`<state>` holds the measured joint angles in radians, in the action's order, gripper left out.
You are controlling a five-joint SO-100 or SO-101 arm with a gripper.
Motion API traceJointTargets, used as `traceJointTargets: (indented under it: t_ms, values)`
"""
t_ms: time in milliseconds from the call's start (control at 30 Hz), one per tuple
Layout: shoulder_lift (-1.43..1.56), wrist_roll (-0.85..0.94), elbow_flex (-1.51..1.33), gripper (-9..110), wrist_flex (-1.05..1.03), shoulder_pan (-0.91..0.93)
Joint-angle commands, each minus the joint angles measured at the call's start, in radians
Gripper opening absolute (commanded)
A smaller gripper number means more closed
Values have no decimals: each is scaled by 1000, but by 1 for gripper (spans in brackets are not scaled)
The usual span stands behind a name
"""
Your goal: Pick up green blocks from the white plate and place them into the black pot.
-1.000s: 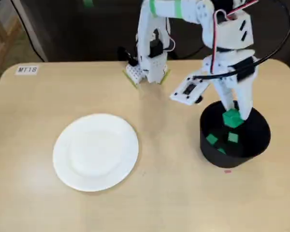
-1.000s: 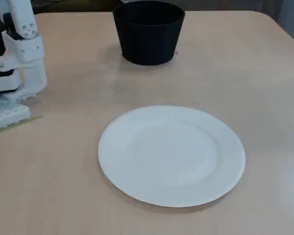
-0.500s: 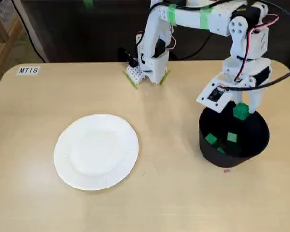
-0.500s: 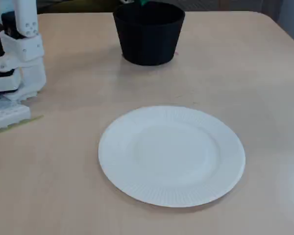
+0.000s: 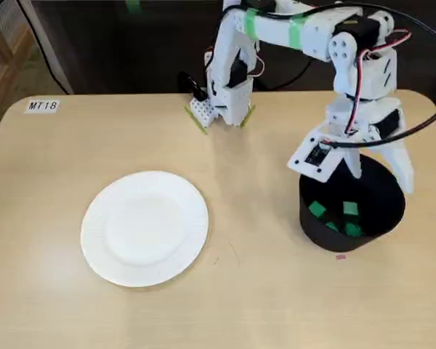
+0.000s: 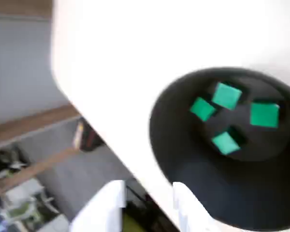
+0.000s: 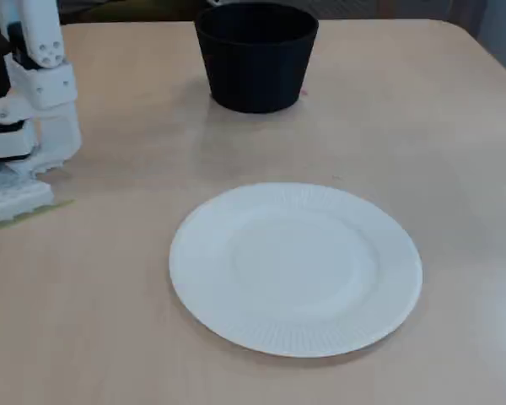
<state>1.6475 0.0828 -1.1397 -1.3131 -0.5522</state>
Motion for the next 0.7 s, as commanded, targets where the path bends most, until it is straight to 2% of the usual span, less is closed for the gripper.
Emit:
traceJointTargets:
  t_ms: [0,167,233,400,633,667]
  values:
    - [209,0,48,-2,103,143]
    - [400,-8,9,-2,158,327]
    - [512,-18,-103,-2,173,377]
    - [1065,-129,-792,-2,402,466]
    - [1598,-138,-1411,-2,385,445]
    - [1597,-120,-1457,-2,373,433]
